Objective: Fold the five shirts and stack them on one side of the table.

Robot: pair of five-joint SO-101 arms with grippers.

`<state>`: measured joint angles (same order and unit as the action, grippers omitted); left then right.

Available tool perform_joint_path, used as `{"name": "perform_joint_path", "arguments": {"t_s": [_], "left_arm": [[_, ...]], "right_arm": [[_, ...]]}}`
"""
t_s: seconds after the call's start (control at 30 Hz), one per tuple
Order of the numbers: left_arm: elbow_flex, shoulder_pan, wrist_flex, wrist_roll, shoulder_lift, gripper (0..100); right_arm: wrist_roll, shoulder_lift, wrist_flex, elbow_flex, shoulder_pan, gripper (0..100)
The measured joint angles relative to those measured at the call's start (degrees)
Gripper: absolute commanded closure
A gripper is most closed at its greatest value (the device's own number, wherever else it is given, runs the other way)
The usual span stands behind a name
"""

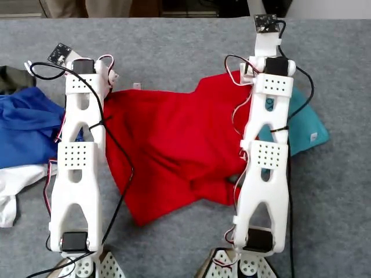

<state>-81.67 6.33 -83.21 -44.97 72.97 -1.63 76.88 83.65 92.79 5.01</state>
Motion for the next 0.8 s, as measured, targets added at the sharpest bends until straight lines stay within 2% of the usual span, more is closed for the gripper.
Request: {"name": "perform_joint_path", "arguments": {"t_s": [0.2, 0.37, 0.6, 0.8], "left_arm": [[-10.2, 0.26, -7.3, 3.08, -1.23, 98], [-10.81, 0.7, -15.47, 11.16, -11.78, 98], [-11.6, 1.05, -17.05, 20.48, -30.24, 98], [-11.6, 2.37, -17.14, 28.75, -49.14, 98]], "right_arm": [[0.0, -3.6, 3.52, 0.0, 0.0, 99.4], [-0.53, -14.77, 8.35, 0.0, -3.08, 99.5], [-5.89, -36.48, 12.66, 0.0, -10.46, 99.4], [-15.21, -56.0, 11.34, 0.79, -14.86, 99.4]]}}
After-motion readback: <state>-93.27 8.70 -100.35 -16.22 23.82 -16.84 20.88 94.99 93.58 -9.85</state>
